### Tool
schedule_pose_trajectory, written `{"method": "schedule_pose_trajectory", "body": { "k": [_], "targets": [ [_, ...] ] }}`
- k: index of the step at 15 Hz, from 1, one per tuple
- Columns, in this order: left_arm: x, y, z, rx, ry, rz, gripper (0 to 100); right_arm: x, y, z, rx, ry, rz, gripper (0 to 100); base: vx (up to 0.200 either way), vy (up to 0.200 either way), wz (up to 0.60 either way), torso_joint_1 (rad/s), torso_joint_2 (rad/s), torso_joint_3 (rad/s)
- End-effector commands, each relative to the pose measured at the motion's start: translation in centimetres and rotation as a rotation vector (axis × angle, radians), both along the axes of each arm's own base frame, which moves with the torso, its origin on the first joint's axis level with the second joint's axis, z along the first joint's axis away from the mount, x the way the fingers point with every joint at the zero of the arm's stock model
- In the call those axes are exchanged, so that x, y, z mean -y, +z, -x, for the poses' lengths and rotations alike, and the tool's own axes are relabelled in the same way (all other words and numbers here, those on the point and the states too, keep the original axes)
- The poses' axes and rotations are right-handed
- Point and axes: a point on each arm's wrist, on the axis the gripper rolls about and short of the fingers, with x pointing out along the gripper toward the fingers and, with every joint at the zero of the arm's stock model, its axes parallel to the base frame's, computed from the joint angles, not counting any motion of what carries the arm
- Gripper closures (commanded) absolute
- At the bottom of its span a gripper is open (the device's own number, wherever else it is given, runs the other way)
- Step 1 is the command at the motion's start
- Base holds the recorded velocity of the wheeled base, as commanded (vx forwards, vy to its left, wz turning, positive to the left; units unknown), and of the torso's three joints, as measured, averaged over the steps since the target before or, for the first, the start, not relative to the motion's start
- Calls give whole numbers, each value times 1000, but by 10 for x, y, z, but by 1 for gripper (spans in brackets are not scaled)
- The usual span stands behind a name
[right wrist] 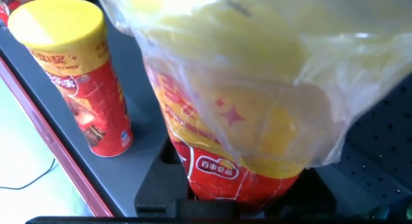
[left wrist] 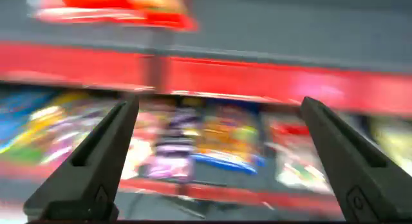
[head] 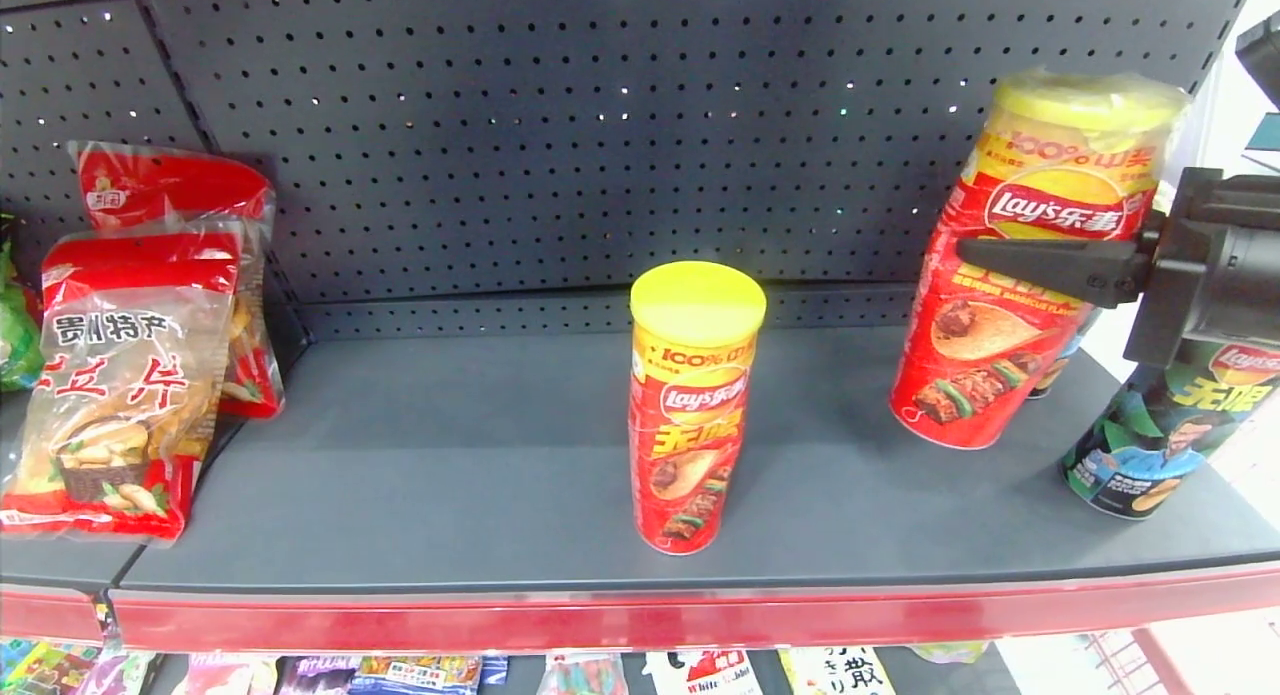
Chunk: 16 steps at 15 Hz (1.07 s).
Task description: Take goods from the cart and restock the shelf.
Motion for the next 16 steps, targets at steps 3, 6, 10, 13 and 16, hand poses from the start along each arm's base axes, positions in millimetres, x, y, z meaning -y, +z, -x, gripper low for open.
{"method": "schedule_pose_trajectory", "body": {
  "k": [3, 6, 10, 13, 16],
  "targets": [
    [-6, -3, 11, 158, -40, -16, 0, 3, -2, 2, -3, -11, 1, 100, 0, 0, 0, 0, 0, 0],
    [-8, -3, 10, 176, 36, -34, 0, 3, -3, 3, -7, -10, 1, 100, 0, 0, 0, 0, 0, 0],
    [-6, -4, 10, 178, -27, -91, 0, 5, -1, 5, 2, -14, -2, 100, 0, 0, 0, 0, 0, 0],
    [-8, -4, 10, 174, 56, -21, 0, 5, -4, 6, -7, -13, 1, 100, 0, 0, 0, 0, 0, 0],
    [-8, -4, 10, 177, 37, -111, 0, 6, -4, 8, -5, -14, 1, 100, 0, 0, 0, 0, 0, 0]
  ]
}}
